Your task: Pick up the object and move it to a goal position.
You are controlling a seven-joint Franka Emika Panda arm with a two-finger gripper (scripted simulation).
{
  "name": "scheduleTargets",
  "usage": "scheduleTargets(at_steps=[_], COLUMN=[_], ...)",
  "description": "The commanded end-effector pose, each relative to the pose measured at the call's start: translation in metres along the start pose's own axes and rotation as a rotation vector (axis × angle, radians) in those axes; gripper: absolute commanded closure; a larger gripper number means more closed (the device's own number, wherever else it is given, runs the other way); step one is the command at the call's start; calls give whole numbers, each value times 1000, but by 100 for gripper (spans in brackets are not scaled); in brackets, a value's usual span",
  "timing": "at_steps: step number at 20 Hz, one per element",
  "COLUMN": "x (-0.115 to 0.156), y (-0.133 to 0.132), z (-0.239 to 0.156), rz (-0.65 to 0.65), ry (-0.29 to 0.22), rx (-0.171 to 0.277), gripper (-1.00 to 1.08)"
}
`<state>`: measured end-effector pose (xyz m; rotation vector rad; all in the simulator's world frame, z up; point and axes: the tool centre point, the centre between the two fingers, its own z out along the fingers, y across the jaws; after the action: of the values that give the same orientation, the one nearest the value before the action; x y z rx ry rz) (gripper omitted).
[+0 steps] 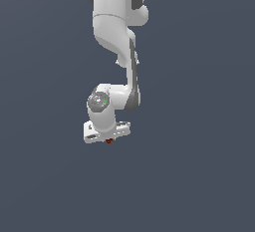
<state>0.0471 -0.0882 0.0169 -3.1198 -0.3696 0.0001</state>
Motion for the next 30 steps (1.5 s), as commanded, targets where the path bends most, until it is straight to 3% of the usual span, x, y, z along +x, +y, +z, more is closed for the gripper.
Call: scheduleTargets(at_steps=[1,14,30], x=[0,-8,-31], y=[0,-14,-58], z=[0,-48,-210], rz=[0,0,0], ry=[0,0,0], rx=[0,0,-1], gripper=[108,108,108])
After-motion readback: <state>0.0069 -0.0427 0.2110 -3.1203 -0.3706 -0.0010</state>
